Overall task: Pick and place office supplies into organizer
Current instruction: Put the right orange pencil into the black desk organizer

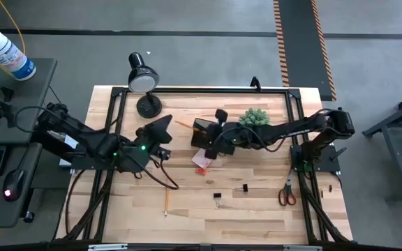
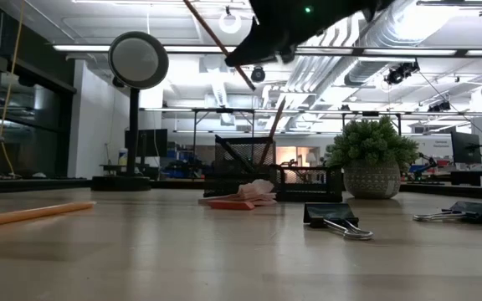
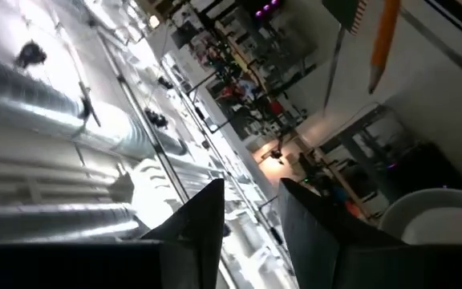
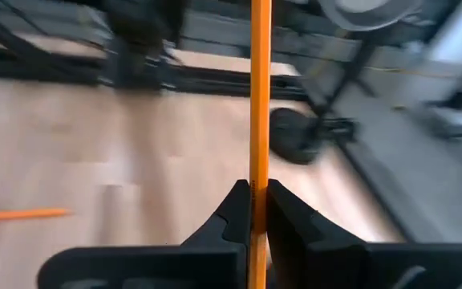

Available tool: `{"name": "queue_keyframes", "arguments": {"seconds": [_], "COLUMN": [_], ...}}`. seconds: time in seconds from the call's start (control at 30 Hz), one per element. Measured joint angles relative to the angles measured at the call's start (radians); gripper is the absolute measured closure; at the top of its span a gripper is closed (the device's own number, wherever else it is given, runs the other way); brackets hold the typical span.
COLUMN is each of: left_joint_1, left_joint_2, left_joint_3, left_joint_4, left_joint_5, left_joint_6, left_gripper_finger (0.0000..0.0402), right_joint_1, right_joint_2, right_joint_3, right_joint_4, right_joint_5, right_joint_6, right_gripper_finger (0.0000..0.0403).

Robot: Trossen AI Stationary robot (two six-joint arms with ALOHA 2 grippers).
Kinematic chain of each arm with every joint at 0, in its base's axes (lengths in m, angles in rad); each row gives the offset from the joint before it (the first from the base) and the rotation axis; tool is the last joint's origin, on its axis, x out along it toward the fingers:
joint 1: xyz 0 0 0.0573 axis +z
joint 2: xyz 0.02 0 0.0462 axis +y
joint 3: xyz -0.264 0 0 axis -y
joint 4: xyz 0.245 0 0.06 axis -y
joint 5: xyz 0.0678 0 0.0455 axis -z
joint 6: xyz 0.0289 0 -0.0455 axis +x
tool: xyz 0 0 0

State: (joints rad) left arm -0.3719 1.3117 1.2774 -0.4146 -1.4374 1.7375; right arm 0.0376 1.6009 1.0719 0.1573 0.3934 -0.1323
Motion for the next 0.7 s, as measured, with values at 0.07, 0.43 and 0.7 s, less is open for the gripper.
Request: {"name": "queue_keyframes", "arguments": {"seconds": [0.07,0.43,0.7], "left_joint_1": [-0.001,-0.001,0.0], "left_joint_2": [-0.011,-0.024,-0.097], "left_joint_3": [0.0,0.0,0.0], "left_joint_4": [-0.001,-0.003,0.006], "left_joint_5": [-0.017,-0.133,0.142], "left_joint_6": [-0.032,-0.264,-0.396], "left_gripper_finger": [0.0293,0.0295,0.0295], "right_joint_1": [0.01,0.095,0.123], "right_joint_2": [0.0,0.0,0.063], "right_joint_3": [0.054,0.211,0.176], "right_joint_4": [-0.109,-0.566,-0.555], "right_joint_5": [0.108,0.666,0.957], "right_joint_6": [-0.063,-0.34,-0.66], "right_gripper_finger": [0.0389,0.0389,0.0389]}}
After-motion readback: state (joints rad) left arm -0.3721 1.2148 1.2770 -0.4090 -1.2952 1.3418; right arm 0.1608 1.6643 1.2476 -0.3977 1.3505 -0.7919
